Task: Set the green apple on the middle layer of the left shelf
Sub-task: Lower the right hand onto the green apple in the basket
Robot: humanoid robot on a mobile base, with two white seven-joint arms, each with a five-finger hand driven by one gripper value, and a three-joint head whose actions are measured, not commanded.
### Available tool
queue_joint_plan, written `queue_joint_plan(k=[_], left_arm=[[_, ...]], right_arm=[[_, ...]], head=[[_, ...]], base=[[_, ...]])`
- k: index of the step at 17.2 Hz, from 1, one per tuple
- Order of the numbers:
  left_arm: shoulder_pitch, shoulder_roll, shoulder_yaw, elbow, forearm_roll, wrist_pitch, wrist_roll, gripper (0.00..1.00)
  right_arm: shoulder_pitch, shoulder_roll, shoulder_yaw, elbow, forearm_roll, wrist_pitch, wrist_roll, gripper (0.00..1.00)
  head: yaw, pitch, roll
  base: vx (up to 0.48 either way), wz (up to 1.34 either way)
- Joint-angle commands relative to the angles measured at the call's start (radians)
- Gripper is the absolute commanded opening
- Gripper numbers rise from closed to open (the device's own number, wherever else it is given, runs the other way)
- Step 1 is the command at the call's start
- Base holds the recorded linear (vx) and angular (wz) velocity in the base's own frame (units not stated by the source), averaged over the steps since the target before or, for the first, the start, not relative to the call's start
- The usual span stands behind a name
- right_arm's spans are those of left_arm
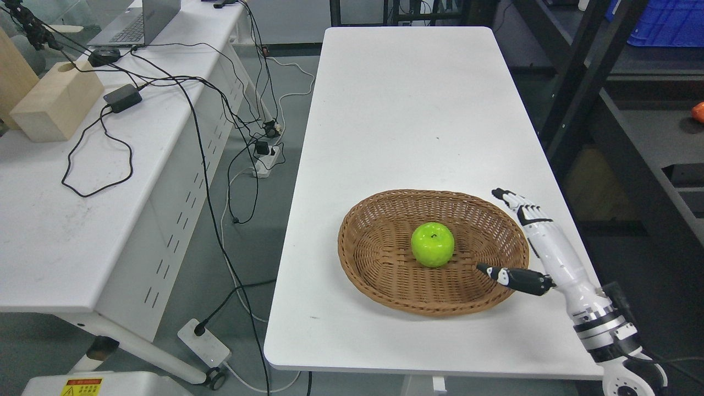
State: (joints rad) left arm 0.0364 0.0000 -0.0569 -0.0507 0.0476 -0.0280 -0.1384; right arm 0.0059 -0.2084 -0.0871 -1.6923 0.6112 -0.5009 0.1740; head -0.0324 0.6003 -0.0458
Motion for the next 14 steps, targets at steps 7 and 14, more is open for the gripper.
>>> queue_joint_plan(k=[7, 14], left_arm=[[0.000, 0.017, 0.000, 0.000, 0.000, 0.003, -0.001, 1.00], [0.000, 0.017, 0.000, 0.000, 0.000, 0.003, 0.000, 1.00]], right_arm=[[-0.030, -0.054, 0.213, -0.010, 0.132, -0.077, 0.091, 1.00], [-0.102, -0.049, 0.213, 0.049, 0.179, -0.031, 0.094, 1.00]], head=[[0.0000, 0.000, 0.000], [0.0000, 0.000, 0.000]], base=[[0.112, 0.02], [0.004, 0.00]])
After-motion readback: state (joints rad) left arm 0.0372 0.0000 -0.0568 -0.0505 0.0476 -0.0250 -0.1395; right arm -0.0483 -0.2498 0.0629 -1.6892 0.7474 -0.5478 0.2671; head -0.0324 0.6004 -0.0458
